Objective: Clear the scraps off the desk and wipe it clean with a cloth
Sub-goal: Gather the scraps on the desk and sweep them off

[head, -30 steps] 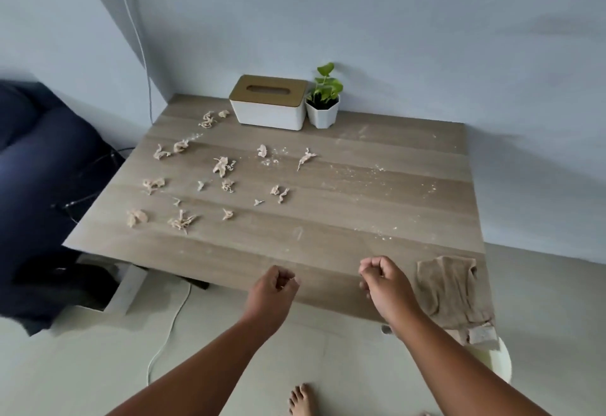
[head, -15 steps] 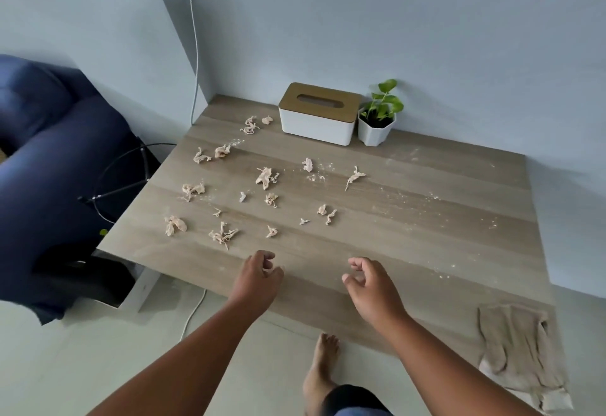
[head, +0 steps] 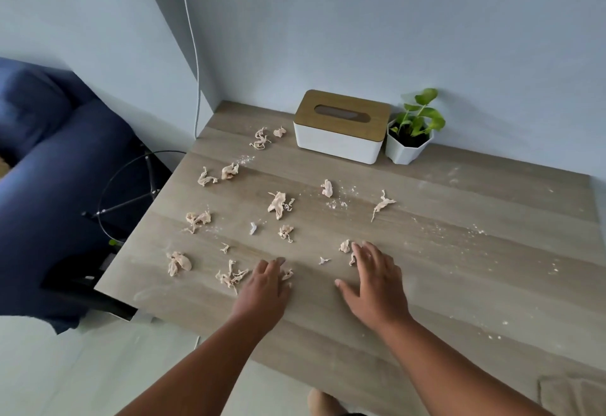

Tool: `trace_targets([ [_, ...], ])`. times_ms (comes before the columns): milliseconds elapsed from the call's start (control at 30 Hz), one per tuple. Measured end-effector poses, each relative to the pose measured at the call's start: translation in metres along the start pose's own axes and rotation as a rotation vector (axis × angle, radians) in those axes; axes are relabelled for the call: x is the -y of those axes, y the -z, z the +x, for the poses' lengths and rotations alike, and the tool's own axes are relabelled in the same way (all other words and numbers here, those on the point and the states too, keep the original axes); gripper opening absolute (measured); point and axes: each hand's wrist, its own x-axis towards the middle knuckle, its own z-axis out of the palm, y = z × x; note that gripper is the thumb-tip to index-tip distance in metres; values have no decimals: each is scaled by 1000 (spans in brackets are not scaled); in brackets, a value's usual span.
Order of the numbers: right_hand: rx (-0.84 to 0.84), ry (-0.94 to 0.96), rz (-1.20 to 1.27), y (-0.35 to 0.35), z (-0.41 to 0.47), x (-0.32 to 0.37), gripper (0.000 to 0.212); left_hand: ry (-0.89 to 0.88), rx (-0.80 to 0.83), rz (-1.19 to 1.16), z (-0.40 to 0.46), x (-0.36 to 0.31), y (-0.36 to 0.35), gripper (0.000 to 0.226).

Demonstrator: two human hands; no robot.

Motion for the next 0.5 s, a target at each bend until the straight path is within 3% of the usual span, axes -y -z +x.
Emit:
trace_targets([
  [167,-48,143,-125,-12,29,-4,62,-76,26,10,20,0,5,15],
  [367,-203,215,-114,-24,49,-10,16,-143,53,10,29,0,9,12],
  [500,-242,281,-130,-33,50,-14,27,-79,48,-83,33,-2,13,12],
])
